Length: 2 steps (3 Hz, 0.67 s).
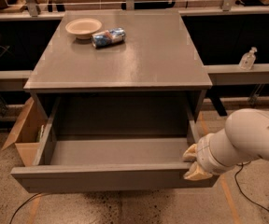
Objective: Open top drawer
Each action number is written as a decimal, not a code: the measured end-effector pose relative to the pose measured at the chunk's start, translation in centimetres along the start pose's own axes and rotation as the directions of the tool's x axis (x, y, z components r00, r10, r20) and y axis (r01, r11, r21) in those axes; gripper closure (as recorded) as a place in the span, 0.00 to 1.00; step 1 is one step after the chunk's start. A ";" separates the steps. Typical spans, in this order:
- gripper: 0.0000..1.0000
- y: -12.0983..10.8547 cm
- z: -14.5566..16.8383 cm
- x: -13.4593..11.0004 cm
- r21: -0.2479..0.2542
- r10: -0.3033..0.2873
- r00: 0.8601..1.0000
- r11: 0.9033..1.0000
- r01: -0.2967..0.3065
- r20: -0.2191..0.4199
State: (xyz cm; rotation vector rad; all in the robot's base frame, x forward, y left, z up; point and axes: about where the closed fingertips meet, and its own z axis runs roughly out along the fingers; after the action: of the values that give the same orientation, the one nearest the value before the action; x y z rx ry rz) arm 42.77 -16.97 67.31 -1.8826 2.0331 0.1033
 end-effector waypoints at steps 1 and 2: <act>0.60 0.0 0.0 -0.1 0.000 -0.002 1.000 1.000 0.002 -0.001; 0.36 0.1 -0.1 -0.1 0.000 -0.004 1.000 1.000 0.004 -0.001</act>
Offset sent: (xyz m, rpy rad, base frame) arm -0.0003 0.0006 0.0004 -0.0010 -0.0005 0.0017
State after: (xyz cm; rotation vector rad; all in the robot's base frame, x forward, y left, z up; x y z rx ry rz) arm 42.71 -16.84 67.40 -1.8876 2.0298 0.1007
